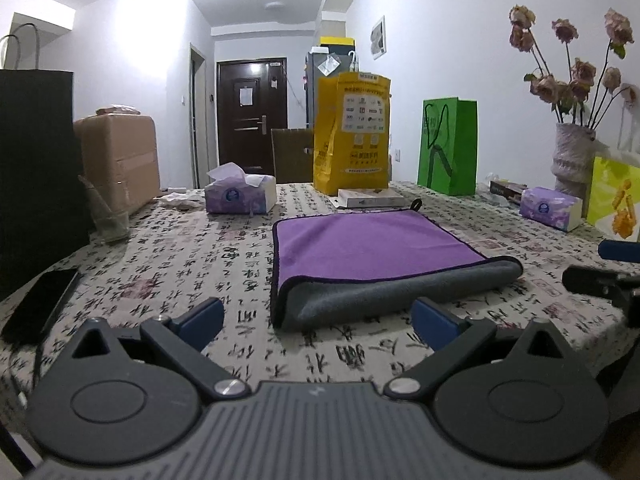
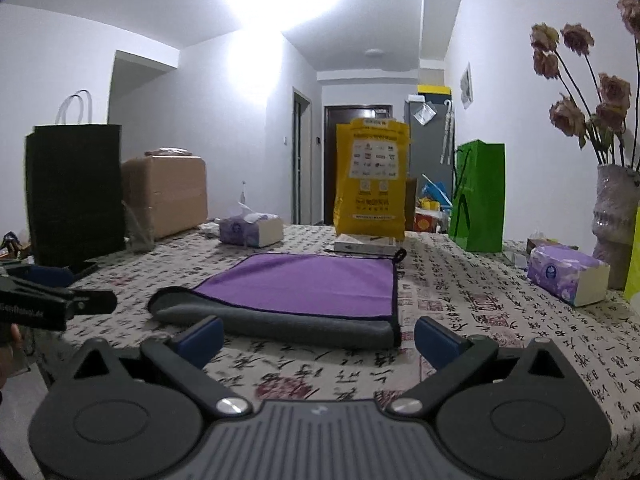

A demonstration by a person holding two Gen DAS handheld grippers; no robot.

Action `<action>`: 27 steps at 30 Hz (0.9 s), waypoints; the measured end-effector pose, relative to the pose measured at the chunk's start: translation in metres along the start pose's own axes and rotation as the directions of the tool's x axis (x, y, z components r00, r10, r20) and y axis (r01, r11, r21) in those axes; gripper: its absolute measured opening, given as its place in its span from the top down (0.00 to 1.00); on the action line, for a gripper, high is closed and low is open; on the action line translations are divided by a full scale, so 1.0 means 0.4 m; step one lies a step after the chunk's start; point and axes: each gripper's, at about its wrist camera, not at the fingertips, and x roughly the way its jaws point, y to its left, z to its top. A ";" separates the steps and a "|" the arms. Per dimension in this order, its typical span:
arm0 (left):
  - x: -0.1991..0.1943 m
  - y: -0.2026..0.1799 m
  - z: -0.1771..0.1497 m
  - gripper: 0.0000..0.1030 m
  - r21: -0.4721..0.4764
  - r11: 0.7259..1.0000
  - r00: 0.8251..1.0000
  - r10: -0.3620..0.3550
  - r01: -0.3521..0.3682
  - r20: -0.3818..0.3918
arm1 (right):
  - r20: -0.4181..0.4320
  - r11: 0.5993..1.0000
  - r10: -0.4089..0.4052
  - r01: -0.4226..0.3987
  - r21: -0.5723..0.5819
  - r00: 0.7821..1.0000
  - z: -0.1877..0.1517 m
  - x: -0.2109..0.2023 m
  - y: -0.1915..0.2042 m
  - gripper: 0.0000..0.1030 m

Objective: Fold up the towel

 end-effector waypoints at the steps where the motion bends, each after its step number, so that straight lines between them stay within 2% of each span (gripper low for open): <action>1: 0.019 0.001 0.004 0.05 0.005 1.000 1.000 0.006 -0.006 -0.004 | -0.007 1.000 -0.004 0.004 0.012 1.000 0.005 0.017 -0.011 0.03; 3: 0.048 0.005 0.008 0.13 0.006 1.000 1.000 0.021 -0.021 -0.007 | -0.029 0.999 -0.005 0.006 0.036 1.000 0.012 0.051 -0.029 0.09; 5: 0.084 0.015 0.012 0.25 -0.006 1.000 0.999 0.026 -0.026 -0.021 | -0.060 0.999 0.003 0.000 0.051 0.998 0.017 0.088 -0.049 0.14; 7: 0.120 0.027 0.018 0.32 -0.025 0.999 0.999 0.022 -0.024 -0.048 | -0.079 0.999 0.008 -0.004 0.050 0.997 0.022 0.121 -0.067 0.17; 10: 0.166 0.048 0.030 0.33 -0.042 0.999 0.997 0.019 -0.022 -0.068 | -0.105 0.999 0.021 -0.018 0.031 0.994 0.031 0.172 -0.086 0.25; 13: 0.211 0.063 0.041 0.27 -0.040 0.999 0.996 0.011 -0.015 -0.088 | -0.138 0.998 0.055 -0.052 0.024 0.989 0.043 0.223 -0.107 0.33; 18: 0.269 0.079 0.050 0.28 -0.063 0.996 0.986 -0.075 0.066 -0.151 | -0.187 0.996 0.085 -0.081 0.027 0.979 0.057 0.308 -0.140 0.46; 19: 0.275 0.080 0.049 0.33 -0.067 0.994 0.982 -0.096 0.086 -0.160 | -0.195 0.996 0.086 -0.083 0.025 0.977 0.056 0.319 -0.144 0.49; 22: 0.284 0.076 0.043 0.61 -0.062 0.990 0.976 -0.135 0.126 -0.172 | -0.236 0.995 0.097 -0.094 0.023 0.967 0.052 0.358 -0.156 0.60; 23: 0.287 0.075 0.042 0.64 -0.061 0.989 0.974 -0.140 0.131 -0.179 | -0.250 0.995 0.099 -0.096 0.023 0.963 0.050 0.367 -0.160 0.61; 27: 0.300 0.078 0.033 0.65 -0.066 0.989 0.966 -0.144 0.133 -0.216 | -0.294 0.995 0.101 -0.095 0.034 0.950 0.036 0.387 -0.175 0.64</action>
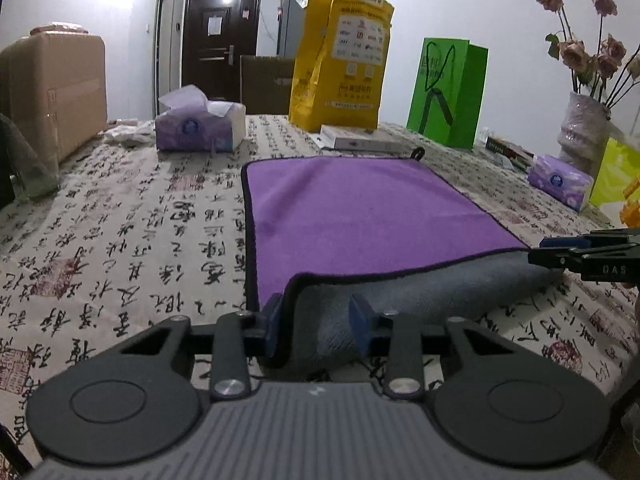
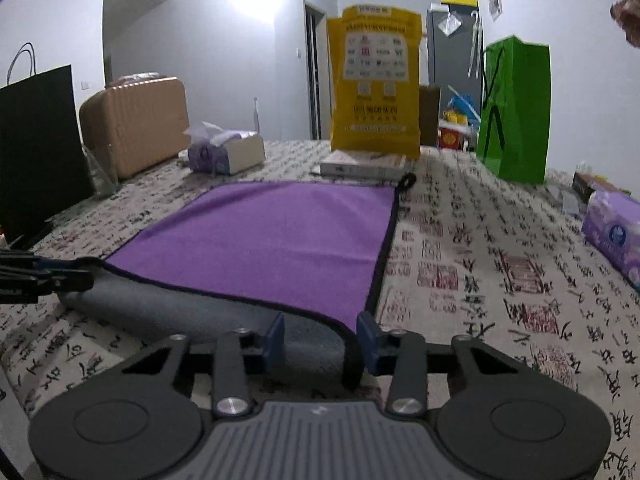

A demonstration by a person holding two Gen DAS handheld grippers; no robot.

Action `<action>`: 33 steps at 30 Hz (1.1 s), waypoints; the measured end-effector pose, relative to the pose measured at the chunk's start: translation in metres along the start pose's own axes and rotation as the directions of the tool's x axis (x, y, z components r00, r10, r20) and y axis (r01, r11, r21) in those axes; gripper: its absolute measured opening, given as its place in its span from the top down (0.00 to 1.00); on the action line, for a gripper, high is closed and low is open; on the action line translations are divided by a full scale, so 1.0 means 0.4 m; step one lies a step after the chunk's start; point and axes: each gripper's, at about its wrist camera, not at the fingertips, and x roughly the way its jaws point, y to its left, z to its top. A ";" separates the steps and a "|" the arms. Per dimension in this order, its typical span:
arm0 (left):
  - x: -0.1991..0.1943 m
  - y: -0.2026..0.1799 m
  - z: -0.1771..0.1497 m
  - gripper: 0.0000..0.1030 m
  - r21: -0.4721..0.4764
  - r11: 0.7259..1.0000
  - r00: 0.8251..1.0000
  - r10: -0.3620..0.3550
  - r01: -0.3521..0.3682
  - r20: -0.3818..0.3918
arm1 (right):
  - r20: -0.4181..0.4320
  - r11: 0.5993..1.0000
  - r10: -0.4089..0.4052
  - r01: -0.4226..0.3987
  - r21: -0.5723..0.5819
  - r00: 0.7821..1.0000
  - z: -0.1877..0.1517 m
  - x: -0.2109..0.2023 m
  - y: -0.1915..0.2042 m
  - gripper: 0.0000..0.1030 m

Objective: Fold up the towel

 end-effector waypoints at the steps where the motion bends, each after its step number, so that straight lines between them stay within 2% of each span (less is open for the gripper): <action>1: 0.003 0.002 -0.001 0.65 -0.002 1.000 1.000 0.000 0.000 -0.009 | -0.009 1.000 0.004 -0.004 0.003 1.000 -0.002 0.003 -0.004 0.65; 4: 0.006 0.009 0.001 0.65 -0.004 1.000 1.000 0.006 -0.006 -0.020 | -0.028 1.000 0.011 -0.011 0.012 1.000 -0.006 0.006 -0.014 0.71; 6: 0.005 0.010 0.003 0.80 0.000 1.000 1.000 0.004 -0.004 -0.018 | -0.032 1.000 0.023 -0.022 0.012 0.999 -0.006 0.003 -0.017 0.80; 7: 0.004 0.008 0.004 0.95 0.006 1.000 1.000 0.005 -0.005 -0.017 | -0.034 1.000 0.021 -0.020 0.006 0.999 -0.004 0.002 -0.016 0.91; 8: 0.003 0.007 0.006 0.95 0.010 1.000 1.000 0.010 -0.010 -0.013 | -0.039 1.000 0.023 -0.023 -0.001 0.999 -0.003 0.001 -0.016 0.93; 19: 0.007 0.012 0.079 0.95 0.032 0.998 0.996 0.047 -0.050 0.071 | 0.013 0.999 0.000 0.001 -0.046 1.000 0.046 0.011 -0.021 0.95; 33: 0.085 0.035 0.156 0.95 0.048 0.995 0.994 0.081 -0.085 0.072 | 0.036 0.995 -0.009 0.012 -0.094 0.999 0.124 0.095 -0.041 0.95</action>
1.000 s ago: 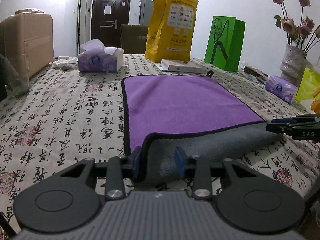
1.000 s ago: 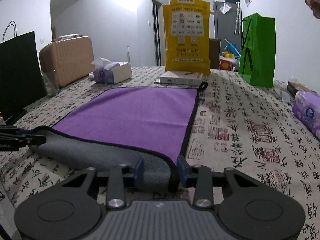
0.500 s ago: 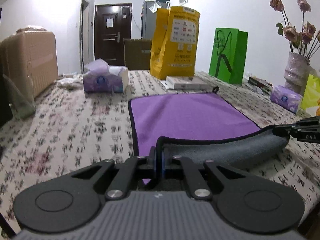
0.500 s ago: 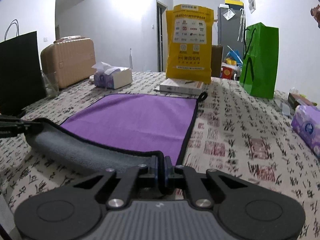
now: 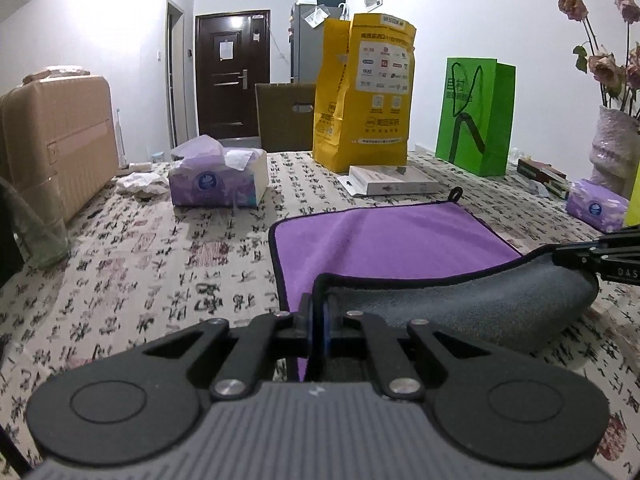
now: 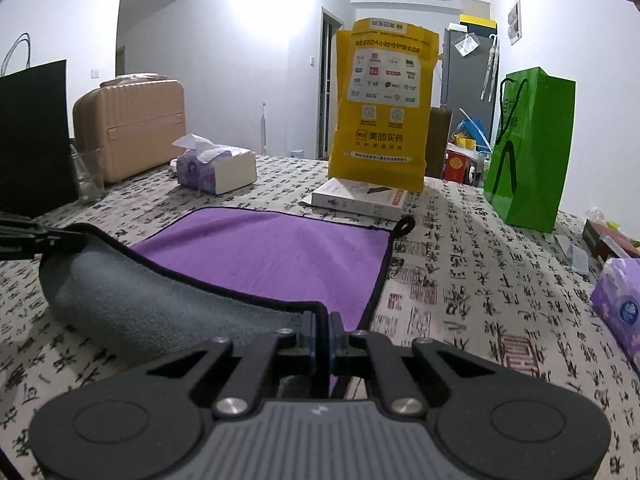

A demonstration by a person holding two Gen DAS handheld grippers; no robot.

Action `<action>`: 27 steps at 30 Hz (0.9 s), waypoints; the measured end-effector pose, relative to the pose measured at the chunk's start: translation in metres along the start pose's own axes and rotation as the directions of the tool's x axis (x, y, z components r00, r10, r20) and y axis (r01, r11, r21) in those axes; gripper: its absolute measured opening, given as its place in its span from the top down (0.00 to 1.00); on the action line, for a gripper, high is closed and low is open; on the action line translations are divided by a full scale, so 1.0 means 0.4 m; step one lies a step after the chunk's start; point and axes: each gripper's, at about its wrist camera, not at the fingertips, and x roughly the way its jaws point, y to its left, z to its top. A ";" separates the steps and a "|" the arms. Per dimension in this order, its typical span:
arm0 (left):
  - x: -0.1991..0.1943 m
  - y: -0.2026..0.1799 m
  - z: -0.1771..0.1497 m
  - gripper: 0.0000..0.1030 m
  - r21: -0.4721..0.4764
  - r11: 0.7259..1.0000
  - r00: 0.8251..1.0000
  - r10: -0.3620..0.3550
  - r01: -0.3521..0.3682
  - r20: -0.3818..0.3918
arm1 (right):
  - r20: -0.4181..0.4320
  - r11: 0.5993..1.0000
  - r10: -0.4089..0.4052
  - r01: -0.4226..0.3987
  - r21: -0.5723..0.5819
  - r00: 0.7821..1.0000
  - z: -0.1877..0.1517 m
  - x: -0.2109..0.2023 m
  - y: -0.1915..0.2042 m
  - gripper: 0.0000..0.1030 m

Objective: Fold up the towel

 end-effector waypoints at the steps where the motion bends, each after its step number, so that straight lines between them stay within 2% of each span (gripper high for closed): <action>1: 0.006 0.001 0.007 0.95 0.005 1.000 1.000 0.002 -0.002 0.002 | -0.002 1.000 0.000 0.000 -0.004 1.000 0.006 0.009 -0.002 0.95; 6: 0.036 0.007 0.037 0.95 0.020 1.000 1.000 0.011 -0.011 0.007 | -0.003 1.000 0.003 -0.003 -0.014 1.000 0.036 0.047 -0.014 0.95; 27: 0.189 0.044 0.146 0.95 0.004 1.000 0.998 0.012 -0.012 -0.056 | -0.020 0.999 -0.007 0.006 -0.049 1.000 0.131 0.193 -0.067 0.95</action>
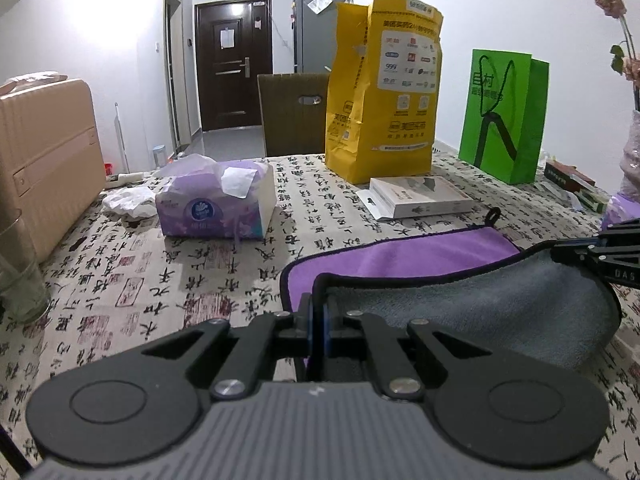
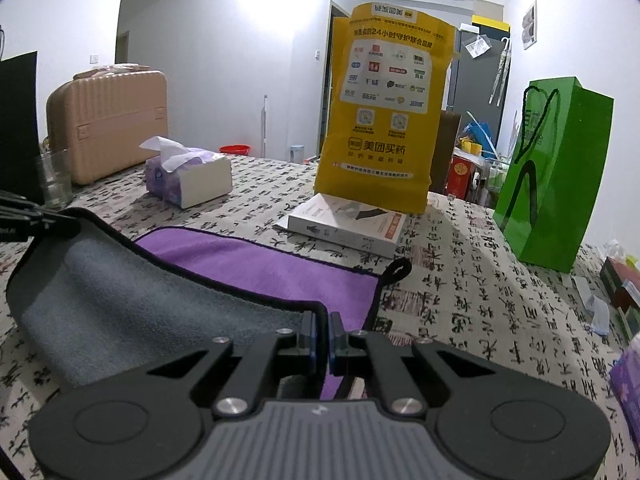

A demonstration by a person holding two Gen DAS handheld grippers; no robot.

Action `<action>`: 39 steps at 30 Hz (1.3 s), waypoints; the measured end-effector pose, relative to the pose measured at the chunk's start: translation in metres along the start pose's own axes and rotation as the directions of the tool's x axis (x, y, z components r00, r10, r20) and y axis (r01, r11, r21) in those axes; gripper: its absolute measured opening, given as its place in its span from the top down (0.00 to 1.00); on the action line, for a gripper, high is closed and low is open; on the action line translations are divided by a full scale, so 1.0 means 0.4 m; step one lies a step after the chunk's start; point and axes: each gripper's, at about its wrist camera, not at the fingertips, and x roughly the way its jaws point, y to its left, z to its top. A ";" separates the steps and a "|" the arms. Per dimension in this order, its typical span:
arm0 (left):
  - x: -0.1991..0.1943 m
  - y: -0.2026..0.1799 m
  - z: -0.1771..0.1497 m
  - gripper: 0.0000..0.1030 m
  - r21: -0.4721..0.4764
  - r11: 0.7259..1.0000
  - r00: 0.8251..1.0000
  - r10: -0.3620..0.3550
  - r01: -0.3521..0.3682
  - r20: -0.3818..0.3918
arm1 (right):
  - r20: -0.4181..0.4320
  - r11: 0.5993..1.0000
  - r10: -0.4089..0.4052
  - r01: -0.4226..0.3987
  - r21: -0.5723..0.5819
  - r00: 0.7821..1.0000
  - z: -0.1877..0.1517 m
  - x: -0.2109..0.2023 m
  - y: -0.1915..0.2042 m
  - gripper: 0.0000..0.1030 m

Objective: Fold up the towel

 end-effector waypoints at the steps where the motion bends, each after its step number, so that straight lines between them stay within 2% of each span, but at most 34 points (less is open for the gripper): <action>1: 0.009 0.004 0.008 0.95 -0.003 1.000 1.000 -0.005 0.005 -0.006 | -0.001 1.000 0.000 0.000 0.001 1.000 0.004 0.007 -0.003 0.95; 24: 0.190 0.024 0.077 0.95 0.051 0.998 0.999 0.026 -0.025 -0.034 | -0.020 1.000 -0.024 0.024 0.003 1.000 0.065 0.179 -0.062 0.95; 39: 0.268 0.047 0.084 0.95 0.017 1.000 0.997 0.006 -0.004 -0.073 | -0.052 0.999 -0.036 0.036 0.014 0.998 0.063 0.239 -0.082 0.95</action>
